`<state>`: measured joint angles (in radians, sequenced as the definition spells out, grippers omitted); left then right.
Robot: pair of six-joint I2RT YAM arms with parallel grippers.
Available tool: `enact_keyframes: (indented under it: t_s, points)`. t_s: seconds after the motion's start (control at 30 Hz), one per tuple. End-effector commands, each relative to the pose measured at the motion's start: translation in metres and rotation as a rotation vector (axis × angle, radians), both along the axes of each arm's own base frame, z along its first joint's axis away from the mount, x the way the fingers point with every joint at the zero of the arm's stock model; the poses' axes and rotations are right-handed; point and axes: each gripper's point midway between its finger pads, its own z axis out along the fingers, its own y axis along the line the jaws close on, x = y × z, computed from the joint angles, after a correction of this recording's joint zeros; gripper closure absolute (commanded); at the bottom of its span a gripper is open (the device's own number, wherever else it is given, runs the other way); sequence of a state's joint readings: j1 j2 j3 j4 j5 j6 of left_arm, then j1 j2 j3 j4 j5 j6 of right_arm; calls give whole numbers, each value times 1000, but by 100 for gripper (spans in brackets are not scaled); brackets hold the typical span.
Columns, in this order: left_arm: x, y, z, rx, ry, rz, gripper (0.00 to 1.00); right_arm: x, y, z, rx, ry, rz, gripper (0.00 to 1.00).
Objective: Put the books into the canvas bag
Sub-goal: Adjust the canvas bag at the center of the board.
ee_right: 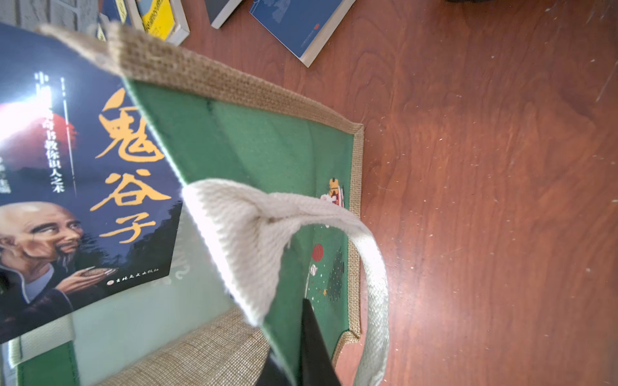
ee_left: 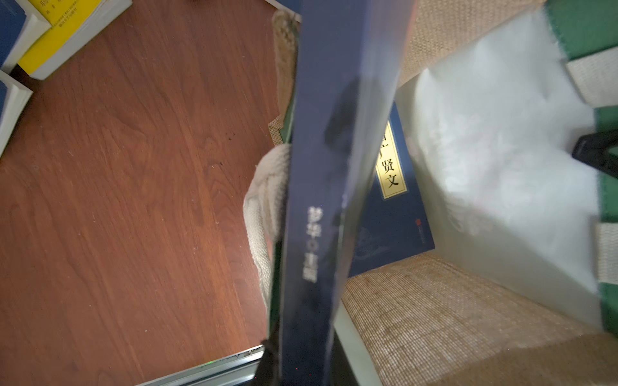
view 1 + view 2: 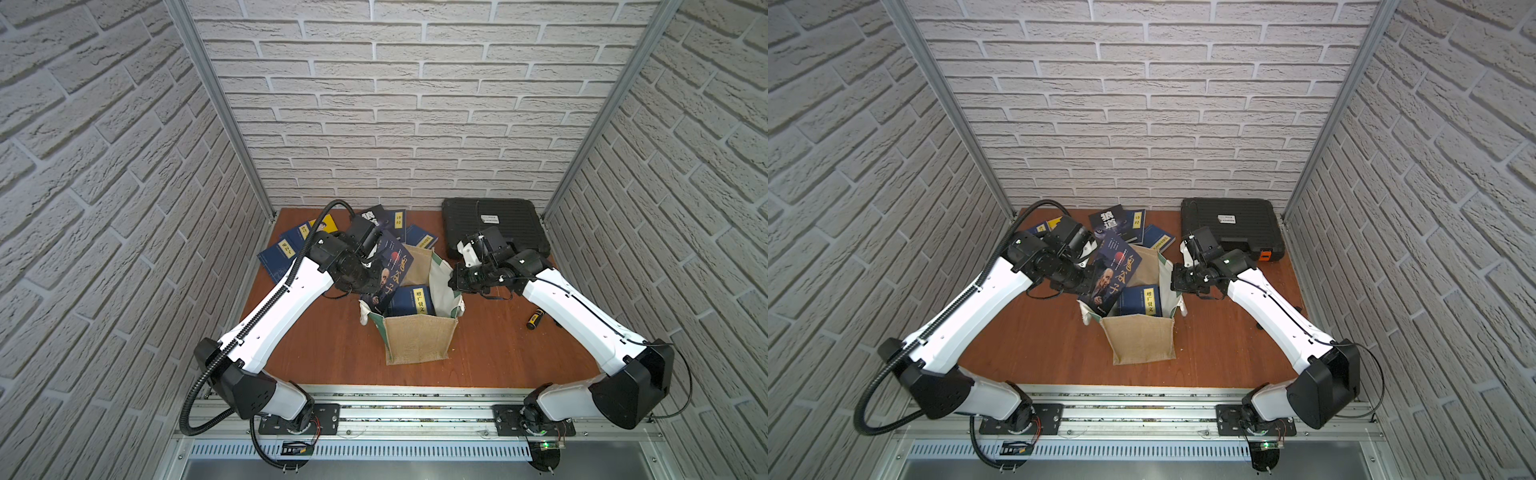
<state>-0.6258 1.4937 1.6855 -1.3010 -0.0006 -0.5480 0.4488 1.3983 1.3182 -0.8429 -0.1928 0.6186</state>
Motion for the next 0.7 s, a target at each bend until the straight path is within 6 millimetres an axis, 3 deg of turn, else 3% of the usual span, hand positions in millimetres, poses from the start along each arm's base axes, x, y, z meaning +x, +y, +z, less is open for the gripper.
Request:
enact_keyframes:
  t_s: [0.0,0.3,0.5,0.67]
  points:
    - [27,14,19,94,-105,55,100,4,1,23,64,-67,-41,94]
    - [2,-51,25,127,-109,-29,99,7,11,23,81,-63,-13,94]
    - [-9,-73,23,37,-69,-21,98,5,12,21,66,-66,11,94]
    - [-3,-76,38,-127,-61,30,98,3,11,14,49,-53,31,94]
